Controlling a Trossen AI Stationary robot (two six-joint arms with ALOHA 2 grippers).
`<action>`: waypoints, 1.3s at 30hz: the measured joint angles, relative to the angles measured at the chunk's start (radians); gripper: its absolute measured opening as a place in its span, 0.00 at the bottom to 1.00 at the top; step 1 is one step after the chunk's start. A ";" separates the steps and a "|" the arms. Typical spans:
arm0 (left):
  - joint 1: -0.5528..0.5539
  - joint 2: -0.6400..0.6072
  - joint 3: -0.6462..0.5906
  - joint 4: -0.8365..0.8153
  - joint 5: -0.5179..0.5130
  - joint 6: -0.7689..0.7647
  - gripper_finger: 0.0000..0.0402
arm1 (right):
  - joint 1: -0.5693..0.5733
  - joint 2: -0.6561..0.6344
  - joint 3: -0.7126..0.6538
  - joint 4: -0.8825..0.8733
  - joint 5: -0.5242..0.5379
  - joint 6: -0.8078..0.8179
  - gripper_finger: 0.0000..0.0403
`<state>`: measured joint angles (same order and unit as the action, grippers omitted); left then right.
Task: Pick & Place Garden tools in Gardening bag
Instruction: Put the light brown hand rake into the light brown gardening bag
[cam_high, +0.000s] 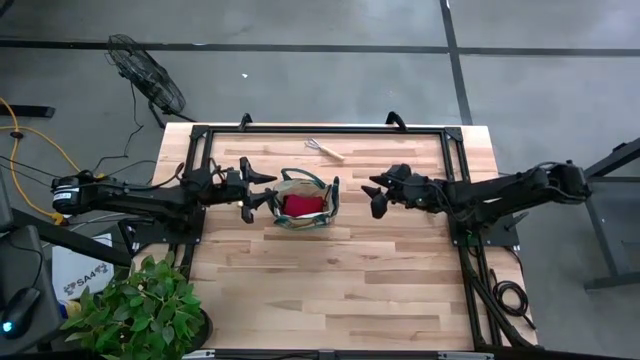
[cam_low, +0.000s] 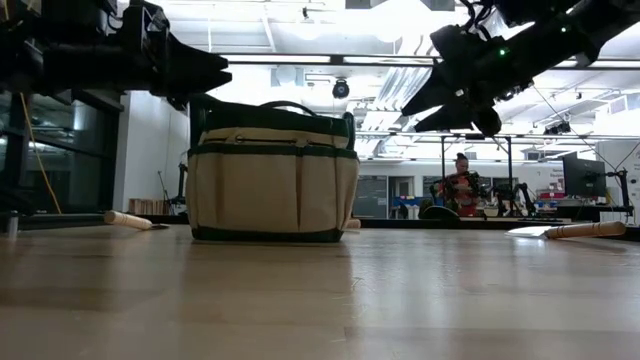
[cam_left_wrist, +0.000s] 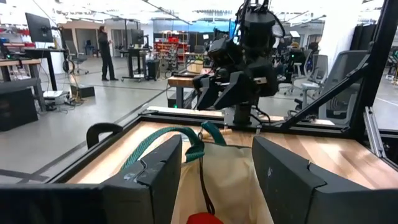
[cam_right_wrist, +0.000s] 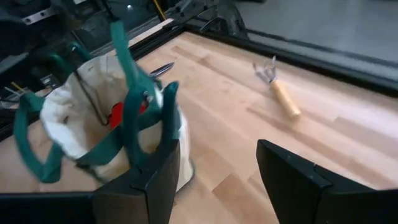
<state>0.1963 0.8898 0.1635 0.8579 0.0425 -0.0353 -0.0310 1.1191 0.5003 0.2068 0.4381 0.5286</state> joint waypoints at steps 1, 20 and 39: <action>0.000 0.000 0.000 0.005 0.000 0.000 0.48 | -0.009 0.000 0.000 0.010 0.000 -0.019 0.51; 0.000 0.000 0.001 0.005 -0.038 0.031 0.48 | -0.529 0.337 0.031 0.521 -0.507 -0.372 0.51; 0.000 0.097 0.142 -0.153 -0.190 0.114 0.48 | -0.621 0.636 0.606 -0.174 -0.610 -0.581 0.51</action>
<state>0.1963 0.9871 0.3058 0.7050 -0.1476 0.0789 -0.6524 1.7551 1.1062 0.0333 -0.1723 -0.0522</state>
